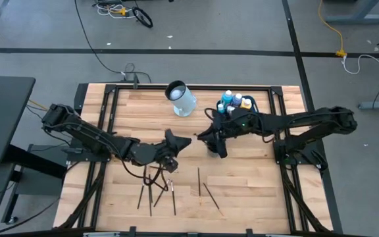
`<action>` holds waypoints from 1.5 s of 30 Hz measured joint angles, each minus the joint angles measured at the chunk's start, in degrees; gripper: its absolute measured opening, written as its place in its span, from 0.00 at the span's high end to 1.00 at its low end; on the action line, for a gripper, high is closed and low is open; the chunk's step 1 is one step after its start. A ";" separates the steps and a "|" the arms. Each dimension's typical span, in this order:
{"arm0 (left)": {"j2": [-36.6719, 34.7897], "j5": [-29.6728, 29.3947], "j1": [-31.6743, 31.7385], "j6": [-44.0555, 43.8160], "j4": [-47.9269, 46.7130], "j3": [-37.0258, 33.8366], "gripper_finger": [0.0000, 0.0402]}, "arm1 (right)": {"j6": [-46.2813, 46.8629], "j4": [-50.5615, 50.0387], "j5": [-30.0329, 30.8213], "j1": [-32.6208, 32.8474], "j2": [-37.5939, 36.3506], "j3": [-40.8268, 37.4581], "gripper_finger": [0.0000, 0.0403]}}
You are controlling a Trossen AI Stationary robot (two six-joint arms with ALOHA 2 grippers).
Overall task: Pick & Place Paint Supplies
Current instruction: Put the silver paintbrush into the blue cup
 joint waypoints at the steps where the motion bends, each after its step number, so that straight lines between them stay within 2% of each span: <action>1: -0.64 0.00 0.02 -1.96 0.19 0.00 0.78 | -1.48 -1.03 1.97 0.53 -0.95 0.00 0.96; 5: -4.01 -0.11 0.02 -8.40 0.26 0.00 0.80 | -6.02 -1.35 9.69 2.54 -2.53 -1.48 0.96; 9: -8.34 -0.10 0.04 -15.71 0.35 0.00 0.82 | -5.25 -0.55 20.36 3.38 -2.53 -4.31 0.97; 11: -10.71 0.00 0.02 -19.77 -0.44 0.02 0.83 | -4.77 0.39 23.82 3.33 -2.53 -5.77 0.97; 13: -12.67 0.43 0.05 -24.20 -1.04 0.02 0.83 | -3.86 3.77 25.87 3.34 -2.53 -7.55 0.97; 19: -16.38 -0.15 0.57 -30.98 -5.56 0.02 0.83 | -1.44 19.14 26.30 5.07 -2.53 -15.67 0.97; 24: -16.44 -0.11 1.19 -37.50 -8.26 0.03 0.84 | -4.02 32.14 35.85 9.09 -2.47 -24.95 0.97; 26: -16.44 -0.06 1.84 -40.63 -11.24 0.04 0.84 | -6.26 37.15 38.32 10.32 -2.47 -27.80 0.97; 30: -16.38 1.01 3.78 -50.90 -20.47 0.04 0.84 | -7.49 43.32 38.56 11.07 -2.47 -30.90 0.95; 33: -16.38 4.21 4.88 -60.48 -27.03 0.04 0.84 | -6.21 43.12 38.57 11.05 -2.47 -31.43 0.91; 40: -15.57 21.29 6.20 -77.40 -39.56 -0.10 0.84 | -5.59 40.73 38.54 11.00 -2.47 -31.43 0.80; 45: -13.11 29.09 5.75 -81.89 -40.64 -3.27 0.84 | -4.63 41.06 38.54 11.00 -2.33 -31.41 0.73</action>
